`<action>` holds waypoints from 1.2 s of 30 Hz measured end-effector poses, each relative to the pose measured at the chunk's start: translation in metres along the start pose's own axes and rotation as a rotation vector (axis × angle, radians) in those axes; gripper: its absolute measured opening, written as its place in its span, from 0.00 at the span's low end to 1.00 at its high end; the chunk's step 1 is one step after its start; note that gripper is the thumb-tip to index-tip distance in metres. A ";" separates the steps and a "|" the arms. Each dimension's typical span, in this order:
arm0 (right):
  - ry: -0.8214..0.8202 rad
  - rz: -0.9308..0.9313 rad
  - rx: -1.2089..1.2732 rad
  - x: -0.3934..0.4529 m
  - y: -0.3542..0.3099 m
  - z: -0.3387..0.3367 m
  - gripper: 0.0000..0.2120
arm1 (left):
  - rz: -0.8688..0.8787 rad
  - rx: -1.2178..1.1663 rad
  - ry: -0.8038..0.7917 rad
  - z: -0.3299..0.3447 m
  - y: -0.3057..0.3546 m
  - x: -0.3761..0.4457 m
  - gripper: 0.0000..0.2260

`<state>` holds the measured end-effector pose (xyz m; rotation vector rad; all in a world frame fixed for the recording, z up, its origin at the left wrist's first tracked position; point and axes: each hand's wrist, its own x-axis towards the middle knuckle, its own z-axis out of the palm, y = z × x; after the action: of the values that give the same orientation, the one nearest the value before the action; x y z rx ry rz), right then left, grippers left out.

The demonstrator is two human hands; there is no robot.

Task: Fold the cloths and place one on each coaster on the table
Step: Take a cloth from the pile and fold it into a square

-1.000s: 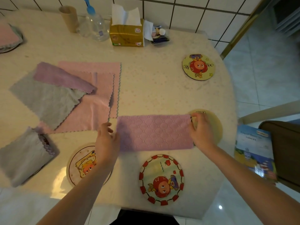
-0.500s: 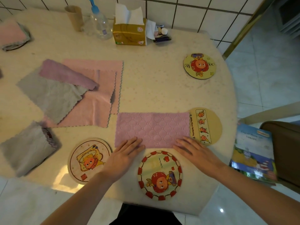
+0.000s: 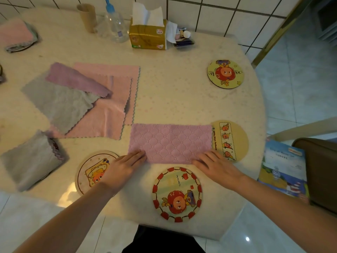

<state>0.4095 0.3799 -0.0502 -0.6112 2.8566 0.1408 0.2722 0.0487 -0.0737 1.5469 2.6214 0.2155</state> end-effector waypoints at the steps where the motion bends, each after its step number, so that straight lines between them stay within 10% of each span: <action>1: 0.002 -0.007 0.002 0.000 0.001 -0.002 0.30 | 0.014 0.008 0.000 -0.002 -0.001 0.002 0.25; 13: 0.075 -0.070 0.364 -0.023 -0.055 -0.037 0.27 | 0.095 0.209 0.089 -0.047 -0.014 0.009 0.20; 18: 0.087 -0.075 0.598 -0.036 -0.107 -0.032 0.23 | 0.065 -0.027 -0.047 -0.013 0.061 -0.016 0.37; 26: 0.109 -0.204 0.641 -0.041 -0.117 -0.033 0.15 | -0.188 -0.053 -0.070 0.033 0.150 -0.027 0.24; 36: -0.105 -0.315 0.135 0.007 -0.011 -0.009 0.42 | -0.145 -0.102 -0.007 0.032 0.143 -0.027 0.22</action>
<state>0.4061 0.3662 -0.0439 -0.9809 2.6027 -0.0680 0.4133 0.0956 -0.0809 1.3176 2.6576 0.3259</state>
